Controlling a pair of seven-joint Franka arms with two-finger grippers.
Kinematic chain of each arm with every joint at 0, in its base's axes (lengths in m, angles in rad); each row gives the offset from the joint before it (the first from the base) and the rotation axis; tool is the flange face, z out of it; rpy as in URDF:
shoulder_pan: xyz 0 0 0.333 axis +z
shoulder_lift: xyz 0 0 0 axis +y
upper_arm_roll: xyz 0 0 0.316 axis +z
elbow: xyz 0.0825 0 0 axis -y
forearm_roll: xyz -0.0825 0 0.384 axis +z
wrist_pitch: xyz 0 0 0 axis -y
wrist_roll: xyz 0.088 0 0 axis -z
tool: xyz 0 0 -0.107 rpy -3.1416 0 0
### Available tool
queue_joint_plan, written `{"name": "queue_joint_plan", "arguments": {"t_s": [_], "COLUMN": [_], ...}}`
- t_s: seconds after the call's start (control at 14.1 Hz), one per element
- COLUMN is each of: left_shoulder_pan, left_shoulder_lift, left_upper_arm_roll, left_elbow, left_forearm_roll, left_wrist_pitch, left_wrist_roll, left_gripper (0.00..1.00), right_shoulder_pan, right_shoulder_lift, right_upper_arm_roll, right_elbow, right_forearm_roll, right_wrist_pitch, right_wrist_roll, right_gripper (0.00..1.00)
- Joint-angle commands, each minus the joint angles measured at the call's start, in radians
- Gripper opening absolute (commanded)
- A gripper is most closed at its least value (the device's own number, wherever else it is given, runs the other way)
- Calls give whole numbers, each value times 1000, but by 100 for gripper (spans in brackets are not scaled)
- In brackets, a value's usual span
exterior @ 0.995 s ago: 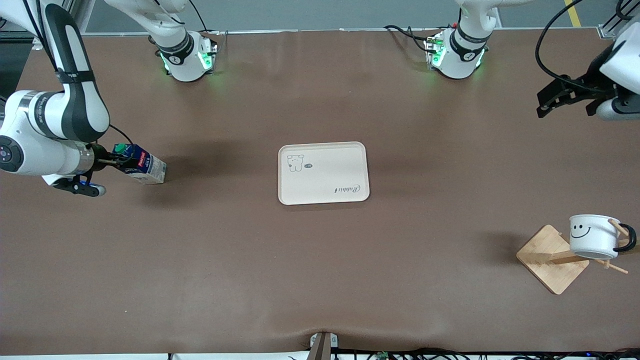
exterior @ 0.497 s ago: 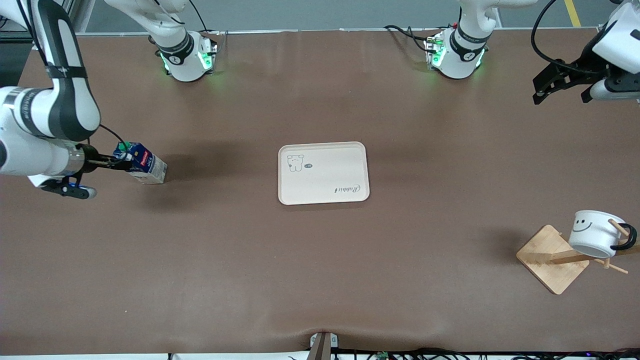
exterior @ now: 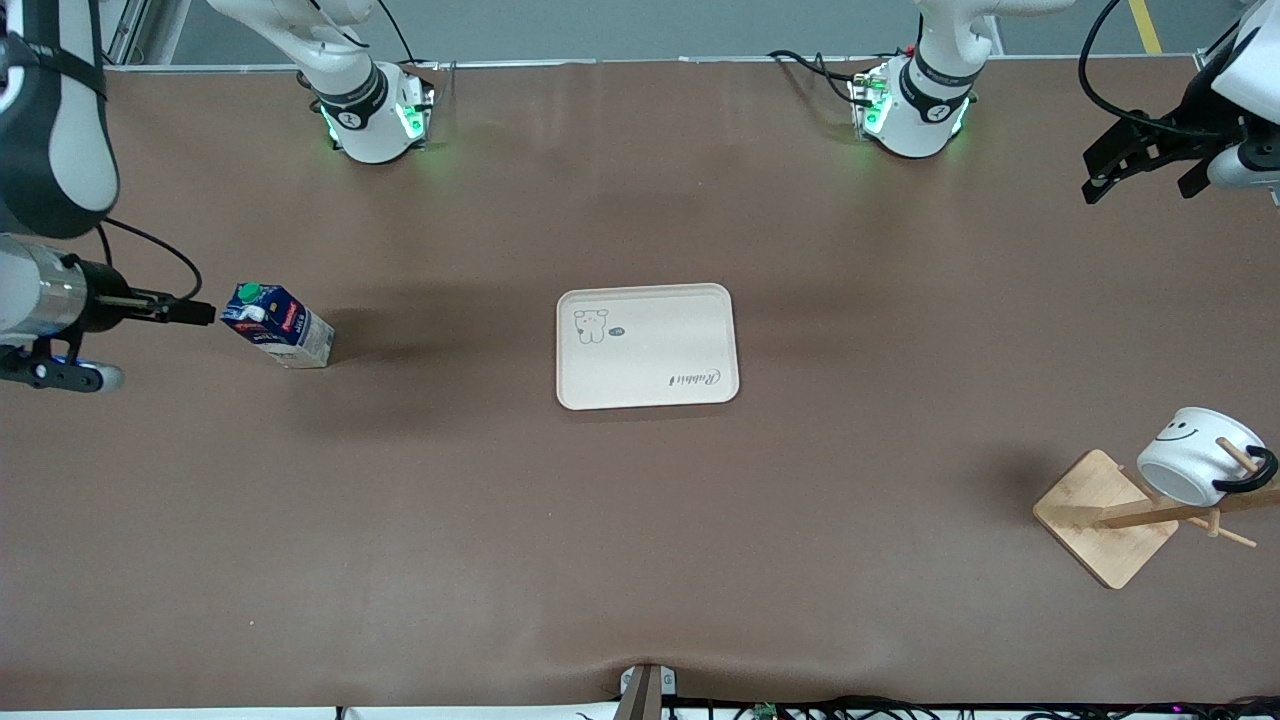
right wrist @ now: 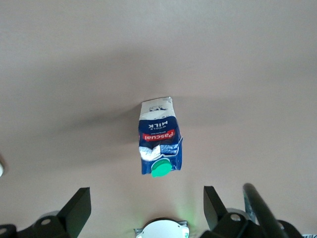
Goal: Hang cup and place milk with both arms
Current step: 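Lower the milk onto the table with the right gripper and release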
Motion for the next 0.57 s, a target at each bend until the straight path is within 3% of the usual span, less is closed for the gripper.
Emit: {"name": "queue_joint_plan", "arguments": {"t_s": [0.0, 0.07, 0.28, 0.43, 0.5], "left_shoulder_pan": [5, 11, 29, 35, 40], "left_shoulder_lift": [-21, -20, -9, -9, -9], "left_upper_arm_roll": [1, 4, 2, 2, 2], "left_elbow": [-17, -17, -17, -17, -16], "left_forearm_roll": [-1, -1, -1, -1, -1], "left_wrist_pitch": [8, 10, 19, 19, 19], "left_wrist_roll": [10, 9, 9, 7, 7], "left_gripper": [100, 100, 100, 100, 100], "right_shoulder_pan": [17, 31, 2, 23, 42], "right_shoulder_lift": [37, 36, 19, 2, 5], "right_upper_arm_roll": [0, 0, -3, 3, -3], "right_elbow": [147, 192, 189, 190, 195], "right_forearm_roll": [-10, -23, 13, 1, -7], "right_wrist_pitch": [-37, -38, -35, -171, -166], "right_wrist_roll": [-3, -6, -24, -65, -64], "right_gripper": [100, 100, 100, 100, 100]}}
